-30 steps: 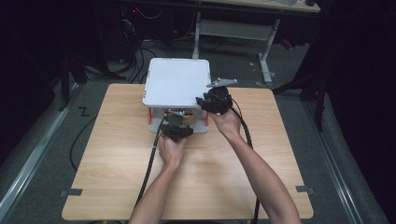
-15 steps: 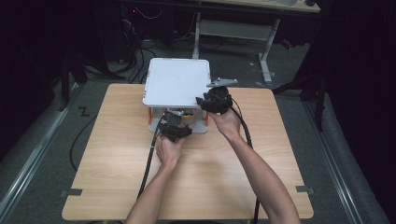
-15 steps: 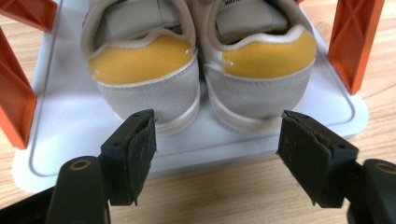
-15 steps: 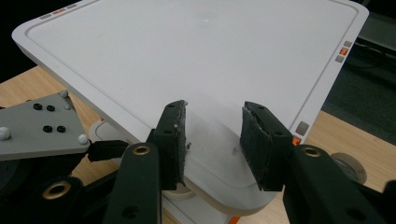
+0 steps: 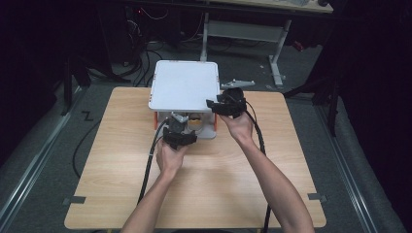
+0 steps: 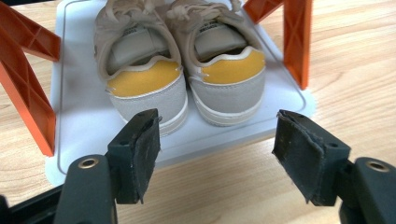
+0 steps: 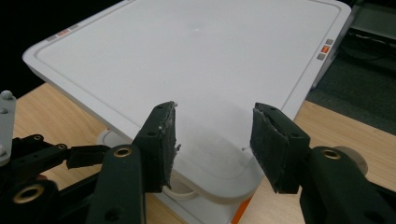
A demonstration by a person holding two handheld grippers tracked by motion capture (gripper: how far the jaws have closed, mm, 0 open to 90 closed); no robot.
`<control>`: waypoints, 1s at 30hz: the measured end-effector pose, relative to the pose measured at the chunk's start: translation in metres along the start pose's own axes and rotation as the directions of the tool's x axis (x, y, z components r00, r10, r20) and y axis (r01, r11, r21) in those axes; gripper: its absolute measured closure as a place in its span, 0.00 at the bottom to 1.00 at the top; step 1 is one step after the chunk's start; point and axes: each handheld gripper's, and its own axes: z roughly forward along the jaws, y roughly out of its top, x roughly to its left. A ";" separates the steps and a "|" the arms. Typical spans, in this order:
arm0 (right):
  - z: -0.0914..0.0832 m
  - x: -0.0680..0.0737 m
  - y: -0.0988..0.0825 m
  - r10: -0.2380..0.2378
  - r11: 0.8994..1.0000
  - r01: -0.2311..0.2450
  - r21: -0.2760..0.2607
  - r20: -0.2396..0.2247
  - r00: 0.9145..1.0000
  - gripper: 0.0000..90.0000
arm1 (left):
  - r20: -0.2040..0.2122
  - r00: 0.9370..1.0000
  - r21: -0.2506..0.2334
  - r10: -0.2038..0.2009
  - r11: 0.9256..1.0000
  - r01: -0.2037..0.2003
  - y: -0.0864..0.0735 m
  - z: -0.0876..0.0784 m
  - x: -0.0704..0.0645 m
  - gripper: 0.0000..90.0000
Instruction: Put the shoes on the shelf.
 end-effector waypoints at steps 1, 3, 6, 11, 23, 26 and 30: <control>-0.004 -0.001 -0.001 0.008 1.000 -0.008 -0.005 -0.005 1.000 0.55 | 0.010 1.000 0.003 0.006 1.000 -0.006 0.000 -0.003 0.001 0.35; -0.012 -0.002 -0.004 0.009 1.000 -0.009 -0.024 -0.002 1.000 0.54 | 0.021 1.000 -0.009 0.016 1.000 -0.016 -0.001 -0.008 0.002 0.35; -0.021 -0.006 -0.009 0.023 0.999 -0.023 -0.028 -0.009 1.000 0.54 | 0.020 0.999 -0.047 0.039 0.998 -0.038 -0.002 -0.015 0.003 0.35; -0.031 -0.014 -0.012 0.048 0.999 -0.049 -0.025 -0.013 0.999 0.54 | 0.065 0.998 -0.083 0.014 0.997 -0.008 0.000 -0.030 0.008 0.37; -0.064 -0.019 -0.022 0.049 0.996 -0.050 -0.076 -0.011 0.999 0.52 | 0.096 0.994 -0.127 0.048 0.991 -0.036 0.003 -0.061 0.018 0.29; -0.072 -0.023 -0.025 0.055 0.996 -0.056 -0.065 -0.014 0.998 0.53 | 0.110 0.993 -0.136 0.051 0.990 -0.036 0.002 -0.068 0.021 0.26; -0.084 -0.027 -0.032 0.062 0.994 -0.063 -0.088 -0.018 0.998 0.53 | 0.119 0.991 -0.162 0.057 0.986 -0.037 0.001 -0.076 0.023 0.25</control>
